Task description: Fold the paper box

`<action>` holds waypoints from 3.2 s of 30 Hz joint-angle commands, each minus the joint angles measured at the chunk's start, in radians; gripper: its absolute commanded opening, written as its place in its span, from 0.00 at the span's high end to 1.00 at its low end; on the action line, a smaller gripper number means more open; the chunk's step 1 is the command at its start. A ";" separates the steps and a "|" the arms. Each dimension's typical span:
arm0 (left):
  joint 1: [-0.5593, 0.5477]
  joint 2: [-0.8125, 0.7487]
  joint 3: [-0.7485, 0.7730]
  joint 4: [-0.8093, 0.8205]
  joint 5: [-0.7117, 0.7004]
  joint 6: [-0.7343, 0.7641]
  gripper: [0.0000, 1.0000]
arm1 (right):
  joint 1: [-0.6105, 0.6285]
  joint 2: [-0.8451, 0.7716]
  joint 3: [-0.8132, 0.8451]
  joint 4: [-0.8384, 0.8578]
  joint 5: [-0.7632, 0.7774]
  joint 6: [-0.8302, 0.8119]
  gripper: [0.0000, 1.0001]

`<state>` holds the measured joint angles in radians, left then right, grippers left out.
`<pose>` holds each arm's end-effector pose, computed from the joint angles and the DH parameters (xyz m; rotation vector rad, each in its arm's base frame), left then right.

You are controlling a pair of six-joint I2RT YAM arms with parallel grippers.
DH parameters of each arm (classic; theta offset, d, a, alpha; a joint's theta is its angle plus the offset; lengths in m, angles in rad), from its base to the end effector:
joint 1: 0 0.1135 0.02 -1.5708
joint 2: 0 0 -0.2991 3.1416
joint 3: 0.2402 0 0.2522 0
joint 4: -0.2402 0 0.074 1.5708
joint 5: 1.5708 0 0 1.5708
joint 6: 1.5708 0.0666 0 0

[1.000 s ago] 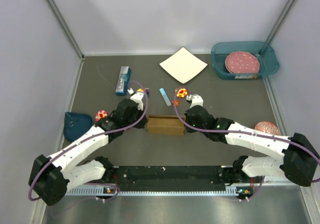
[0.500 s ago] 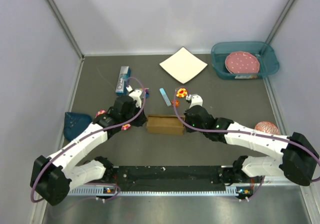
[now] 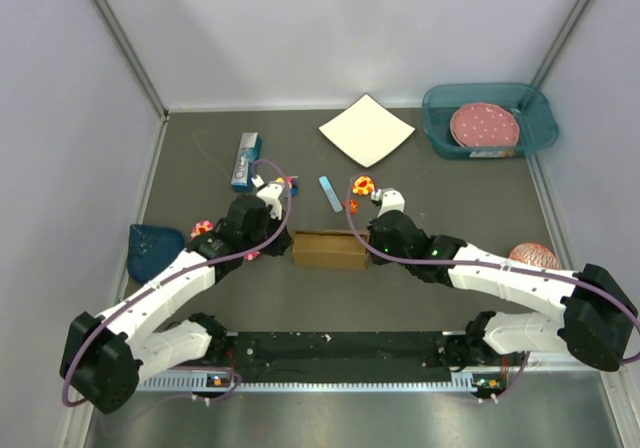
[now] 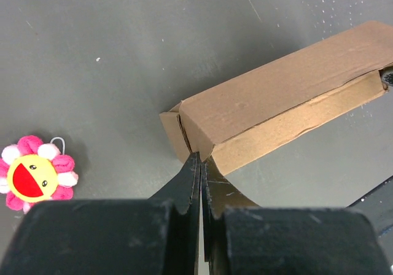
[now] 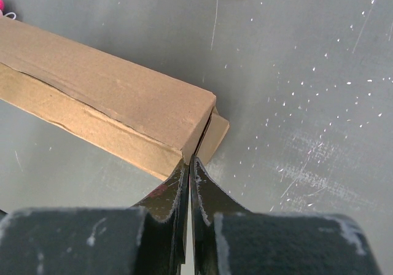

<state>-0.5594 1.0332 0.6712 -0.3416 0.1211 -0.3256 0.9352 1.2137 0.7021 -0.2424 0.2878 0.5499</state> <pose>0.1856 -0.1257 0.2491 0.3382 2.3165 -0.5921 0.1689 0.1971 0.2317 -0.3015 2.3058 0.4313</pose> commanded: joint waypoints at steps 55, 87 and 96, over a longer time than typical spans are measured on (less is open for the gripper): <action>-0.168 -0.061 -0.199 0.098 -0.290 -0.138 1.00 | 0.007 0.099 0.268 -0.049 -0.114 -0.041 0.78; -0.162 -0.260 0.027 0.019 -0.397 -0.128 0.68 | 0.007 0.188 0.059 0.029 -0.127 -0.004 0.82; -0.048 -0.286 -0.159 0.492 -0.063 -0.236 0.98 | 0.007 0.178 0.037 0.035 -0.150 -0.007 0.84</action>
<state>-0.6670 0.7040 0.5644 -0.0872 -0.1223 -0.5018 0.9356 1.3464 0.7933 -0.1123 0.1482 0.5507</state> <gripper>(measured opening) 0.033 0.165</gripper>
